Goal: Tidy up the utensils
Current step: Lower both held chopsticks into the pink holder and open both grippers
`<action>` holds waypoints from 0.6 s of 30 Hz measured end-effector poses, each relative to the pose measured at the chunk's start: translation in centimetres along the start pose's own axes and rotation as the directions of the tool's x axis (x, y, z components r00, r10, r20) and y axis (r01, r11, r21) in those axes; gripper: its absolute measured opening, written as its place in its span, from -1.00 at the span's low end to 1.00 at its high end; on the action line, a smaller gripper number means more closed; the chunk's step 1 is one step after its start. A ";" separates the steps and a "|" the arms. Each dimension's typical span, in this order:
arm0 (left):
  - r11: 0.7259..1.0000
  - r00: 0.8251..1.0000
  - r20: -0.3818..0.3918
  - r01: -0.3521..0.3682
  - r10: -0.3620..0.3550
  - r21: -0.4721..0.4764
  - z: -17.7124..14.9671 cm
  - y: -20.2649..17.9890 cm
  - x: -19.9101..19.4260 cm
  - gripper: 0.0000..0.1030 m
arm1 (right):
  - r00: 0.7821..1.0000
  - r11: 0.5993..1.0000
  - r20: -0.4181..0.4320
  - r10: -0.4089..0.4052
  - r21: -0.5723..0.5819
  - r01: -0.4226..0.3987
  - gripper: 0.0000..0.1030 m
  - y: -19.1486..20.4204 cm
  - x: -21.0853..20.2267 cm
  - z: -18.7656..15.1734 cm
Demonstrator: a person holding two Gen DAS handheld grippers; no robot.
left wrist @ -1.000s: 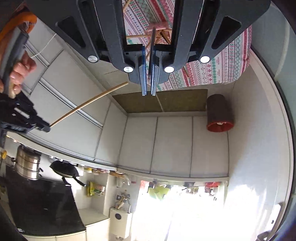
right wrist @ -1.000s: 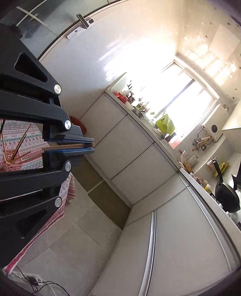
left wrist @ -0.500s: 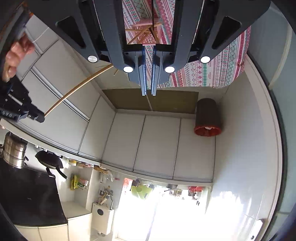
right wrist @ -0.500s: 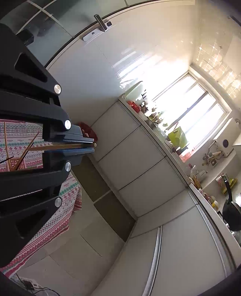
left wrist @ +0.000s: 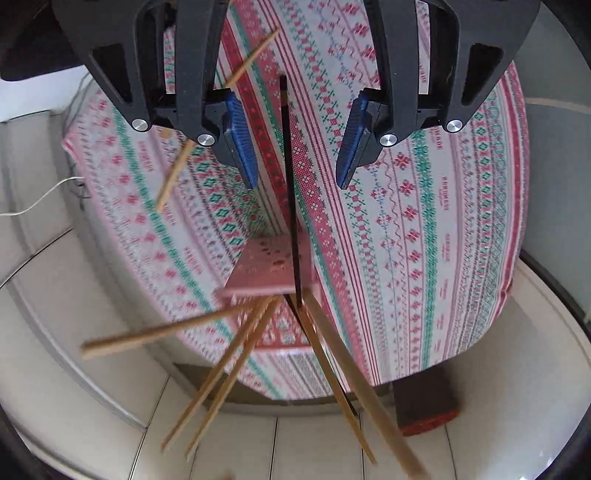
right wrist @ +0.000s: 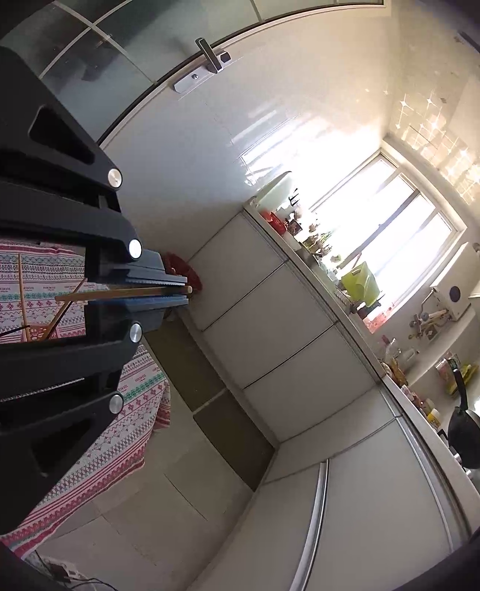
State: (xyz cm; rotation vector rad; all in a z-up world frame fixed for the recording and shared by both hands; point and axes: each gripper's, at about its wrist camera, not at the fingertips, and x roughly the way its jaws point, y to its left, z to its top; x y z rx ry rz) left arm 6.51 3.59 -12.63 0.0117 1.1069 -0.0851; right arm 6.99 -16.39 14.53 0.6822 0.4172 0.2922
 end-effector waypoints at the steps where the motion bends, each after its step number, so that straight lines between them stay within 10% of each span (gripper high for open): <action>1: 1.000 1.000 0.001 -0.019 0.019 0.008 0.0 -0.5 0.9 -0.18 | 1.000 1.000 0.000 0.000 0.001 0.000 -0.90 -0.1 0.0 0.0; 7: 0.994 0.993 0.053 -0.101 0.102 -0.031 3.0 -0.3 2.7 -0.16 | 1.000 1.000 -0.011 -0.006 -0.001 0.006 -0.90 -0.5 0.1 0.1; 8: 0.995 0.993 0.065 -0.098 0.100 -0.028 3.3 -0.3 3.0 -0.28 | 1.000 1.000 -0.015 -0.007 -0.002 0.007 -0.90 -0.6 0.2 0.1; 9: 0.995 0.992 0.074 -0.101 0.102 -0.022 3.6 -0.3 3.2 -0.79 | 1.000 1.000 -0.018 -0.008 -0.002 0.008 -0.90 -0.6 0.2 0.0; 11: 0.996 0.992 0.093 -0.085 0.086 -0.008 3.3 -0.5 2.7 -0.92 | 1.000 1.000 -0.020 -0.005 0.001 0.005 -0.90 -0.6 0.2 0.0; 18: 0.999 0.960 0.278 0.023 -0.032 0.036 1.8 -1.5 -7.5 -0.93 | 1.000 1.000 -0.003 0.016 0.013 -0.016 -0.90 -0.6 -0.7 0.4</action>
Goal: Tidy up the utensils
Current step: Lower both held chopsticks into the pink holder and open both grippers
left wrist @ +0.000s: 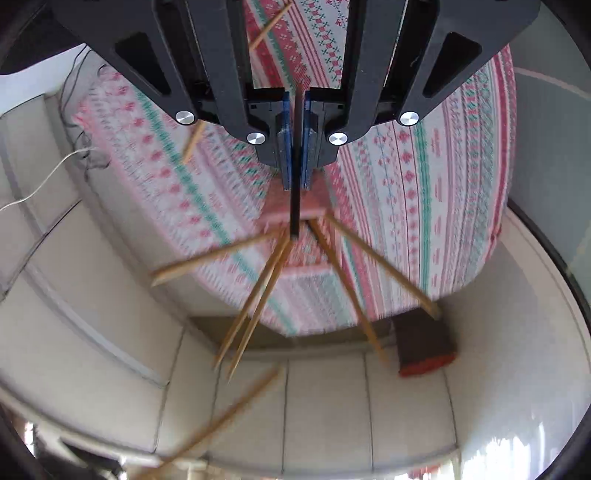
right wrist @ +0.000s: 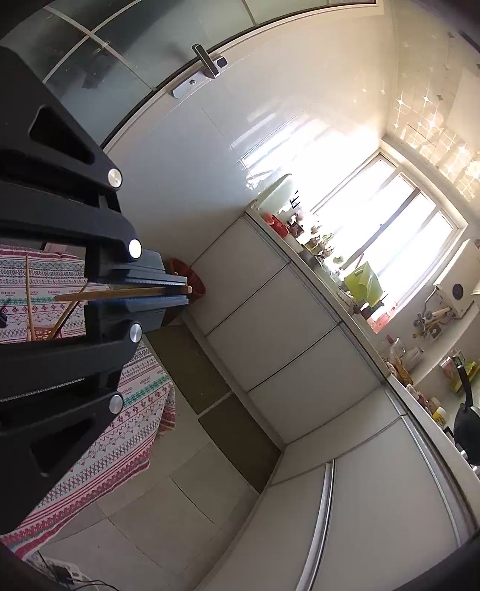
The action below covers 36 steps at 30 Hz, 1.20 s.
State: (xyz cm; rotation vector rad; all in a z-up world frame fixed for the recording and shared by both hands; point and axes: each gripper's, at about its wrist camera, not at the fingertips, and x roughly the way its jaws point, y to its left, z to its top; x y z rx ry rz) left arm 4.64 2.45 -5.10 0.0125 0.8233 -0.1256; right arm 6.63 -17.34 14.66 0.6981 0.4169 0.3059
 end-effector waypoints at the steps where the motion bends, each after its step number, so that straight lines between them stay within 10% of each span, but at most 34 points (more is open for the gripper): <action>1: 1.000 0.998 0.057 0.020 -0.020 -0.012 1.0 0.2 -2.0 -0.93 | 1.000 1.000 0.006 0.000 0.003 0.000 -0.90 0.0 -0.1 0.1; 7: 0.998 0.963 0.269 0.034 -0.018 -0.056 6.8 0.9 -6.9 -0.93 | 1.000 1.000 0.019 -0.017 0.016 0.017 -0.90 -0.5 0.1 0.4; 16: 0.994 0.975 0.224 0.036 -0.012 -0.105 9.0 2.2 -1.6 -0.91 | 0.999 0.999 -0.015 -0.041 0.014 0.041 -0.90 -0.6 2.5 -0.3; 17: 0.992 0.976 0.216 0.051 -0.026 -0.112 8.6 2.6 -1.2 -0.87 | 0.999 0.999 -0.019 -0.044 0.010 0.044 -0.90 -0.5 2.8 -0.5; 19: 0.988 0.976 0.216 0.061 -0.030 -0.138 7.9 3.4 -1.2 -0.17 | 0.998 0.999 -0.027 -0.052 -0.003 0.052 -0.90 -0.4 3.3 -0.8; 22: 0.979 0.955 0.297 0.070 -0.010 -0.193 7.7 5.1 -3.6 0.07 | 0.997 0.998 -0.034 -0.066 -0.027 0.065 -0.90 -0.1 4.0 -1.3; 29: 0.965 0.931 0.364 0.062 0.036 -0.254 7.8 7.0 -7.1 0.21 | 0.990 0.988 -0.061 -0.129 -0.090 0.123 -0.90 0.3 6.0 -3.2; 36: 0.972 0.948 0.317 0.039 0.038 -0.232 7.2 7.0 -5.9 0.23 | 0.975 0.977 -0.151 -0.166 -0.160 0.141 -0.65 -0.2 10.1 -6.2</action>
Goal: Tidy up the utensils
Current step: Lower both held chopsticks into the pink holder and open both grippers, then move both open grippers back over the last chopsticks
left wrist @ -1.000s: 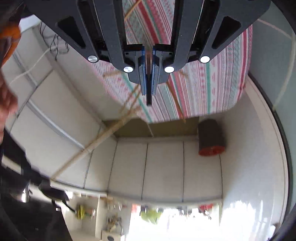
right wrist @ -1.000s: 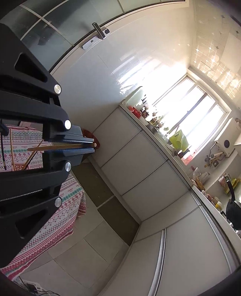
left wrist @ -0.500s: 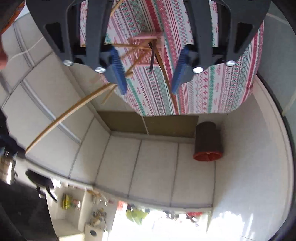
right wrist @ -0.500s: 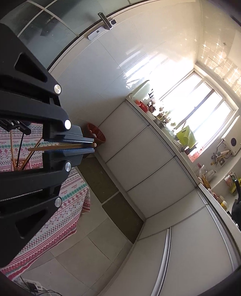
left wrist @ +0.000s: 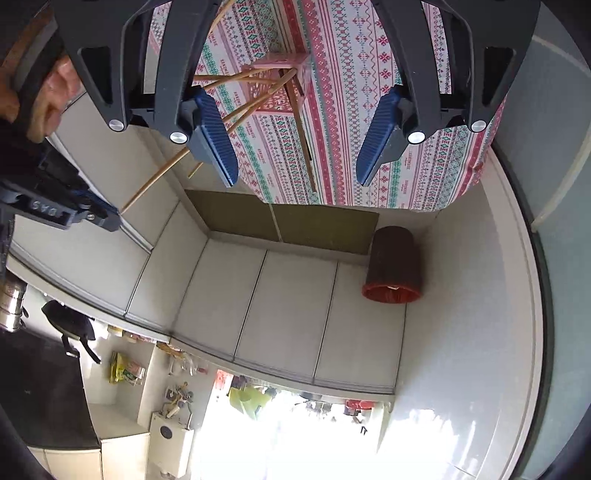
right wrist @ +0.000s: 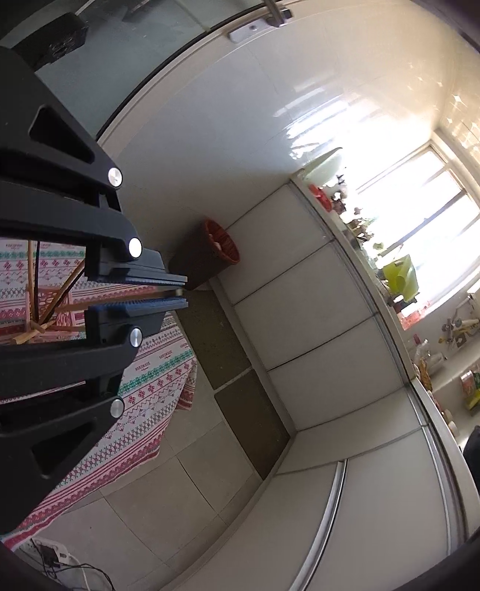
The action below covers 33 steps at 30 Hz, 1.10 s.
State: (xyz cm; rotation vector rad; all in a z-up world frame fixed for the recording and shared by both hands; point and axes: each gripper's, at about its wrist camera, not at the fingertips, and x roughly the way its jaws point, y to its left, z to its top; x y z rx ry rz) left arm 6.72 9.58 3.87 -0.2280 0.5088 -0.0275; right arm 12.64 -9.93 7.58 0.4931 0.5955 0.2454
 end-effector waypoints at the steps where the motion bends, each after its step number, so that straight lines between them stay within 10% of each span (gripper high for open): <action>1: 1.000 1.000 -0.002 -0.003 0.003 0.001 -0.1 0.1 0.0 0.23 | 1.000 1.000 -0.025 0.003 0.010 -0.002 -0.29 -0.2 0.5 -0.3; 13: 0.999 1.000 0.005 -0.009 0.008 0.047 -0.6 -1.2 -1.3 0.45 | 0.996 0.992 0.012 -0.089 -0.088 0.090 0.07 -0.3 -2.4 -0.5; 24: 0.980 0.997 -0.071 -0.012 0.026 0.198 -4.1 -4.4 -1.6 0.86 | 0.955 0.931 -0.051 -0.293 -0.242 0.272 0.84 -4.0 -3.7 -3.9; 33: 0.908 0.928 -0.367 0.097 0.066 0.407 -10.8 -8.3 3.7 0.86 | 0.882 0.888 -0.168 -0.440 -0.228 0.400 0.85 -10.2 -4.5 -5.3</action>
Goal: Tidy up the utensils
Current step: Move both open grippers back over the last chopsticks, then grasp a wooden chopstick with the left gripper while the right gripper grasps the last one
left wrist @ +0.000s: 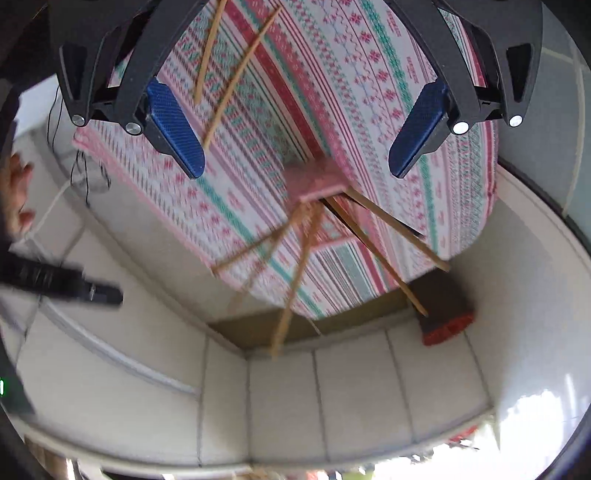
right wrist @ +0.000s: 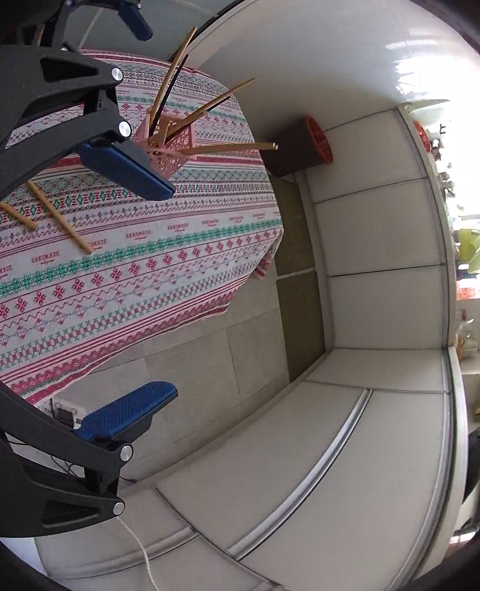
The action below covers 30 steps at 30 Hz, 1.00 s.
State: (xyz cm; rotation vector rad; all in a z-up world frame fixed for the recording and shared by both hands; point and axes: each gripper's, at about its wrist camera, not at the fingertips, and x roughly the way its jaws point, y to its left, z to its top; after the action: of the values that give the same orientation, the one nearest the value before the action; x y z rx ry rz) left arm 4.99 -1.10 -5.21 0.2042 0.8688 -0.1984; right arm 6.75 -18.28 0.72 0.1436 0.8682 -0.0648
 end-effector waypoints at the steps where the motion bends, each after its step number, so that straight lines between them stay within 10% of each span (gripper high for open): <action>1: 1.000 0.999 -0.049 0.016 -0.014 0.024 -0.3 -0.8 1.2 0.86 | 1.000 1.000 -0.011 -0.001 0.023 0.001 0.85 -0.6 0.0 -0.1; 8: 0.978 0.964 -0.258 0.115 -0.067 0.176 -2.6 -7.3 8.0 0.81 | 0.996 0.992 -0.083 -0.017 0.120 0.027 0.85 -3.4 0.7 -1.0; 20: 0.967 0.907 -0.411 0.182 -0.094 0.180 -2.5 -11.0 17.6 -0.18 | 0.952 0.888 -0.263 0.159 0.459 -0.022 0.85 -10.1 4.1 -3.1; 30: 0.966 0.917 -0.386 0.185 -0.103 0.182 -3.6 -8.3 17.0 -0.87 | 0.912 0.932 -0.380 0.157 0.361 -0.010 0.85 -6.7 6.6 -5.5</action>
State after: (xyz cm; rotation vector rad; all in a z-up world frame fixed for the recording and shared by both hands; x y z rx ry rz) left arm 10.93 -9.68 -21.36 0.3891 1.2458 -0.4032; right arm 6.14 -24.02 -8.51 0.5487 1.2599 -0.1115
